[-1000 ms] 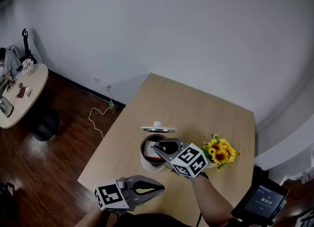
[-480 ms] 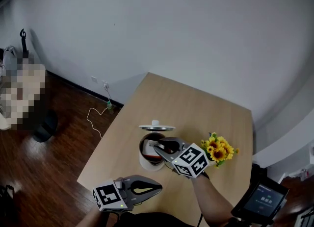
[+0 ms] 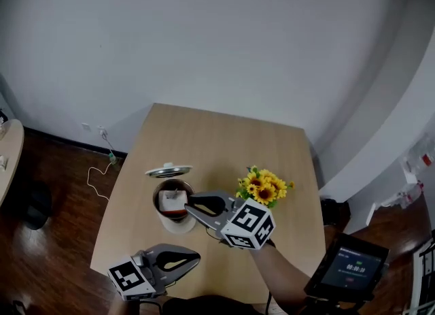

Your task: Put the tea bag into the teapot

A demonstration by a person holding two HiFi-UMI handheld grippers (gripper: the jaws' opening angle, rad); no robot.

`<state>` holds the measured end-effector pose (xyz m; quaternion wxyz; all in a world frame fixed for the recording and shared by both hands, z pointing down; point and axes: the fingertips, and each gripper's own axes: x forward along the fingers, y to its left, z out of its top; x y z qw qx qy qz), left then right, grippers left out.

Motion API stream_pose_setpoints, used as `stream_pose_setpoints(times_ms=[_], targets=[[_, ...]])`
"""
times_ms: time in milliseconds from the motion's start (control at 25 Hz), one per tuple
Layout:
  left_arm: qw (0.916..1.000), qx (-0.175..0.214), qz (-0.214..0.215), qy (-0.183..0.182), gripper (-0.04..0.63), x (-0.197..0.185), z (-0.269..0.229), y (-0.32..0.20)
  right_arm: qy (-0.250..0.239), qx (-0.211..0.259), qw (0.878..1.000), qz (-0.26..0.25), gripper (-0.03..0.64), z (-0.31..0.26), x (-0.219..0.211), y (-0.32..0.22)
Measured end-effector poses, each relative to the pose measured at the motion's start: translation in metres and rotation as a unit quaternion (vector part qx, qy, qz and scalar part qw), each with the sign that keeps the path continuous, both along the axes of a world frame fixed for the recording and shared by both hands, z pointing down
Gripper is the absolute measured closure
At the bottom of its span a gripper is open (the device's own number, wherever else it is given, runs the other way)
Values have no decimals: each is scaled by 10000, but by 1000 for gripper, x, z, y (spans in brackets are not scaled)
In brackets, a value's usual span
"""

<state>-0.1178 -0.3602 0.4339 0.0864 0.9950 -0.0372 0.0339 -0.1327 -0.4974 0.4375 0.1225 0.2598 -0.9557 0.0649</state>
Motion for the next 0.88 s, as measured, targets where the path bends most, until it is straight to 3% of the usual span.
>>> stream_pose_setpoints(times_ms=[200,880], targets=[[9999,61,-122,-83,591,17,2,22,-256,97,9996,-39,614,-11,18,32],[9971,57,-702,-278,591,98,-11,129,-722,365,9955,-485,614,-52,98,154]])
